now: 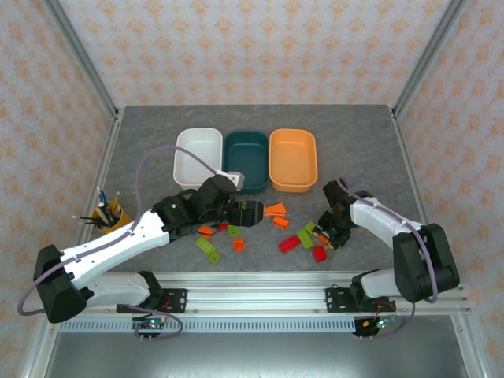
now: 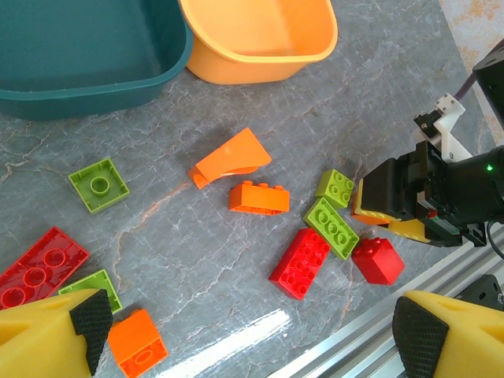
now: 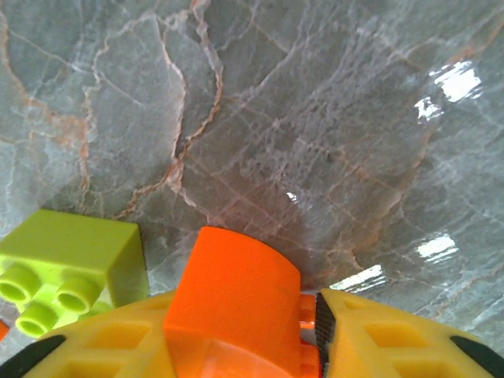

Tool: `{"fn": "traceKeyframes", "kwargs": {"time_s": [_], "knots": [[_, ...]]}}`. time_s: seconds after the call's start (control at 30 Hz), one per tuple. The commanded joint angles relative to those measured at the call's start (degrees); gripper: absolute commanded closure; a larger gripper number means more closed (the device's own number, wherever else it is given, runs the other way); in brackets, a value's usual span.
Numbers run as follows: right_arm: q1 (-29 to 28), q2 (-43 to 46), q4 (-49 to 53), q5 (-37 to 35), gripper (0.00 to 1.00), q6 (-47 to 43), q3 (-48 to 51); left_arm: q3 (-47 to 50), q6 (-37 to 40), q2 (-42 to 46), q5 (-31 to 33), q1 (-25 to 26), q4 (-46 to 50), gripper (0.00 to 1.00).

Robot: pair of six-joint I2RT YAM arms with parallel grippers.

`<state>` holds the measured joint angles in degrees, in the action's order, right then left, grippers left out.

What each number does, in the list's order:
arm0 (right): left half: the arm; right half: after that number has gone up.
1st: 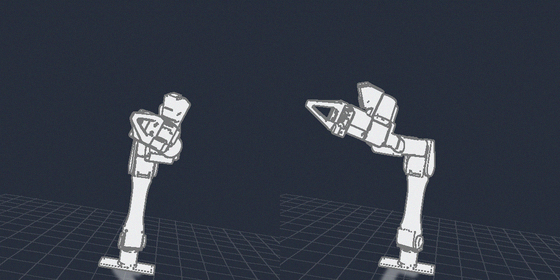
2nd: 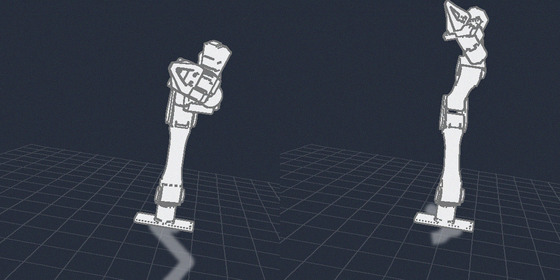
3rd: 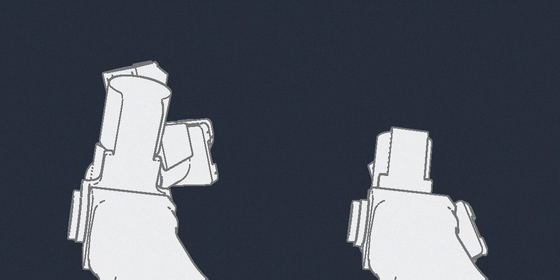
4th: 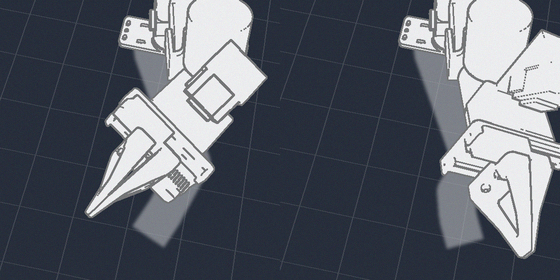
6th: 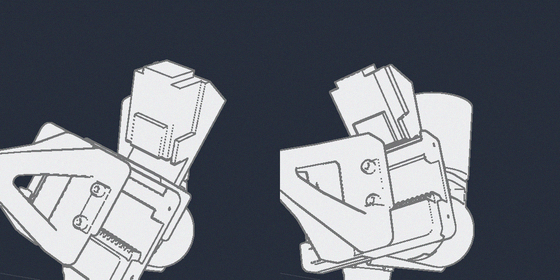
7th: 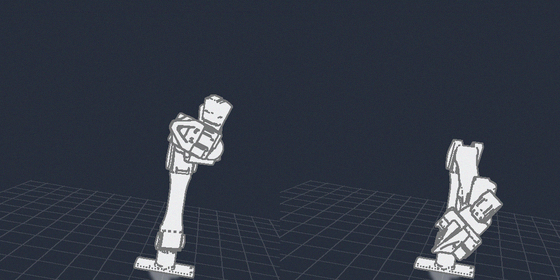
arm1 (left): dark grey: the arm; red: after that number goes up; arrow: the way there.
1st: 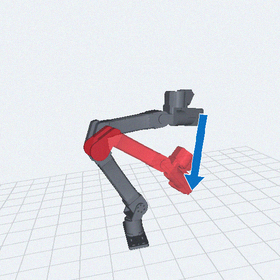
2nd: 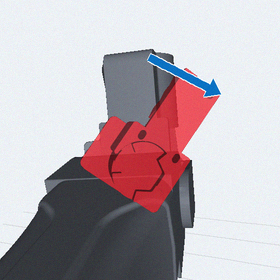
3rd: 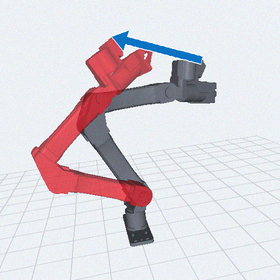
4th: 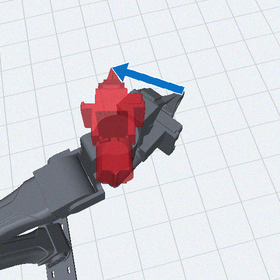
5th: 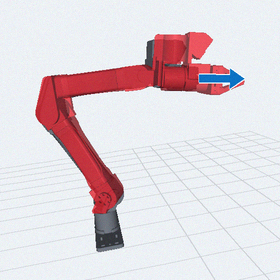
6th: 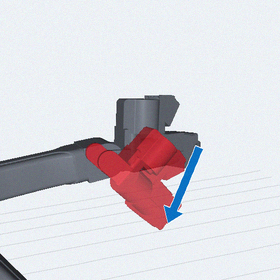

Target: Sort the legos into containers by color

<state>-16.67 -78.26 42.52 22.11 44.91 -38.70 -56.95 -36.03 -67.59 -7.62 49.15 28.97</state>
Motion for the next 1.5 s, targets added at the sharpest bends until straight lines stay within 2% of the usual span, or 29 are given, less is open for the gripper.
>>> {"fn": "traceKeyframes", "kwargs": {"time_s": [0.0,0.17,0.33,0.5,0.73,1.03,1.17,1.47], "knots": [[0.3,0.0,0.3,-2.9,0.62,-0.5,0.0,-1.7,-0.3,-0.2,-0.8,0.5,-0.8,0.05],[0.2,5.2,5.2,-7.0,0.71,-2.2,-4.0,-2.6,-1.1,0.0,-0.7,0.5,-0.6,0.05],[-2.6,7.7,12.0,-11.8,0.71,-7.9,-17.3,-7.0,-2.5,-0.6,1.2,-0.5,1.3,0.05],[-6.6,-4.3,13.5,-13.6,0.73,-12.0,-33.0,-12.5,-4.0,-3.3,-0.6,-5.5,1.7,0.05],[-7.4,-19.2,13.1,-12.8,0.74,-14.7,-49.2,-18.6,-3.3,-6.4,-0.1,-10.6,3.2,0.05],[-14.6,-35.5,14.0,-9.9,0.74,-15.0,-65.8,-15.5,-7.2,-4.7,4.3,-16.2,6.5,0.05],[-17.3,-45.4,16.2,-9.0,0.74,-14.7,-76.8,-12.4,-9.7,-2.6,4.8,-18.4,6.7,0.05],[-18.1,-65.5,22.0,-8.9,0.71,-12.0,-100.6,-10.5,-9.6,0.5,5.1,-20.0,7.5,0.05]]}}
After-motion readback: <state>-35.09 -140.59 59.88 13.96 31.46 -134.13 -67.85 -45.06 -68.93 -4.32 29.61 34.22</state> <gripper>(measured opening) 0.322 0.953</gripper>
